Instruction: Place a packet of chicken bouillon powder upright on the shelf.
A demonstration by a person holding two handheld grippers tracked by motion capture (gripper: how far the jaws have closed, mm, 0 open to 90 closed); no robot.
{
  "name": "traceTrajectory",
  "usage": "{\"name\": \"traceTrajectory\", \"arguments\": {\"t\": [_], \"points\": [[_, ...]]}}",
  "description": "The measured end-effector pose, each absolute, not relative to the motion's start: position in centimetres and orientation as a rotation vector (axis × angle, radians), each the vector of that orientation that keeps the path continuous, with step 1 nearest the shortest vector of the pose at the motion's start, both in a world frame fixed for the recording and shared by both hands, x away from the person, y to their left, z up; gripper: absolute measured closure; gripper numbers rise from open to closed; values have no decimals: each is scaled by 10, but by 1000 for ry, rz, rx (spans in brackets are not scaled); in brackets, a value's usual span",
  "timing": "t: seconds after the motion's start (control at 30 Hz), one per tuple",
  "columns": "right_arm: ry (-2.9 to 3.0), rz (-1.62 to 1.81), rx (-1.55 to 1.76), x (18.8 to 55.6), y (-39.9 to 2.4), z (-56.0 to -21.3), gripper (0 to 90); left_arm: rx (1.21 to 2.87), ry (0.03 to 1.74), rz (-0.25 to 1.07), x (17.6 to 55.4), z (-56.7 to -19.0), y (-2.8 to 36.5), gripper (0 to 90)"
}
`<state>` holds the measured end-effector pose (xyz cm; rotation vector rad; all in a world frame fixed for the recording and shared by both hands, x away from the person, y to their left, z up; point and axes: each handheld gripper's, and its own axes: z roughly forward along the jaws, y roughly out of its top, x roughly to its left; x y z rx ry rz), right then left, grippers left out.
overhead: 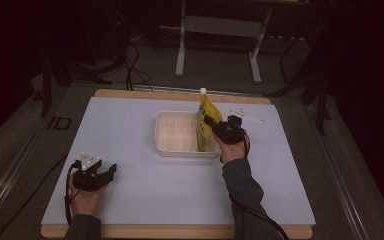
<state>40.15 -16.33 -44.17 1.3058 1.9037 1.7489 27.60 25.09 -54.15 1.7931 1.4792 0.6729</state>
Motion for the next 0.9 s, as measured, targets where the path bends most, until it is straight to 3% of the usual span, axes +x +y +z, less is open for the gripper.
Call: {"name": "traceTrajectory", "arguments": {"t": [0.77,0.9], "points": [[2025,1608,1284,399,-162,-438,877,1795,1480,673,276,-541,251,407],[2068,1580,1264,399,-161,-435,727,1792,1480,671,276,-542,251,407]]}}
